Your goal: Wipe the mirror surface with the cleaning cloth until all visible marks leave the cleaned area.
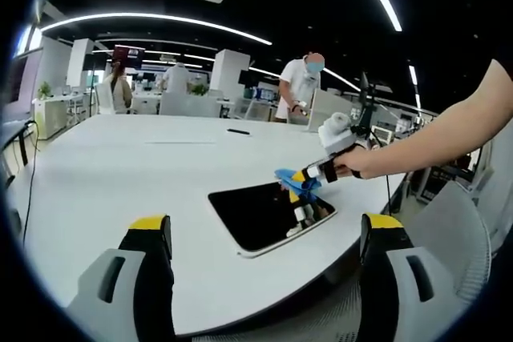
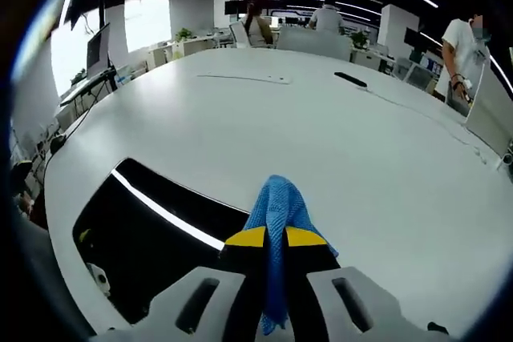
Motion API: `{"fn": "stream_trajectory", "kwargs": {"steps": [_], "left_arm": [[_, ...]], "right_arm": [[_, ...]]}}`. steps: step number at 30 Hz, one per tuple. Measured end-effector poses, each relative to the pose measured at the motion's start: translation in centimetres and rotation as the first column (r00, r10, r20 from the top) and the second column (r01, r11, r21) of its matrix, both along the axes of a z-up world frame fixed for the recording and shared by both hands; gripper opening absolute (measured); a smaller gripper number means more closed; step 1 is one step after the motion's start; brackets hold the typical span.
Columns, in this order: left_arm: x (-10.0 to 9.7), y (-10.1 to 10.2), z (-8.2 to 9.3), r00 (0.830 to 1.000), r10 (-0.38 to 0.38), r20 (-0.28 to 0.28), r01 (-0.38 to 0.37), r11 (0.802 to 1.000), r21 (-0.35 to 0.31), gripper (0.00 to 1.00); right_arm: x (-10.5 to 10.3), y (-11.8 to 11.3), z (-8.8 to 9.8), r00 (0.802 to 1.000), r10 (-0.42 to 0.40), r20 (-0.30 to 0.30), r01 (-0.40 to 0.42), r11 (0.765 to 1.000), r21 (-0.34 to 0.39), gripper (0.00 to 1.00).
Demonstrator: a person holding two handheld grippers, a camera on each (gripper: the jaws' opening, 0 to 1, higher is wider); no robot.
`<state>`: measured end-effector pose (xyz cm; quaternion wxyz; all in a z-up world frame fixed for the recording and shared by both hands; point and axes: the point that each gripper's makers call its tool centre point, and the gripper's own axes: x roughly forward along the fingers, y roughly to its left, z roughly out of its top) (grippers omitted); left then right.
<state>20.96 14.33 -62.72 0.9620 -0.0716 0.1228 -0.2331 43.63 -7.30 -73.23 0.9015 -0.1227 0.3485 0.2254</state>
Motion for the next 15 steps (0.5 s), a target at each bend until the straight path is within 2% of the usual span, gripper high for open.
{"fn": "stream_trajectory", "kwargs": {"steps": [3, 7, 15], "left_arm": [[0.0, 0.0, 0.0, 1.000, 0.000, 0.000, 0.000, 1.000, -0.001, 0.97], [0.0, 0.0, 0.0, 1.000, 0.000, 0.002, 0.000, 1.000, -0.003, 0.97], [0.0, 0.0, 0.1, 1.000, -0.001, 0.004, 0.001, 1.000, -0.004, 0.97]], "right_arm": [[-0.4, 1.2, 0.0, 0.999, 0.037, 0.006, -0.036, 0.999, -0.037, 0.01], [-0.2, 1.6, -0.1, 0.999, 0.048, 0.002, -0.048, 0.998, -0.045, 0.01], [-1.0, 4.5, -0.2, 0.997, 0.072, 0.001, -0.072, 0.997, -0.024, 0.01]]}}
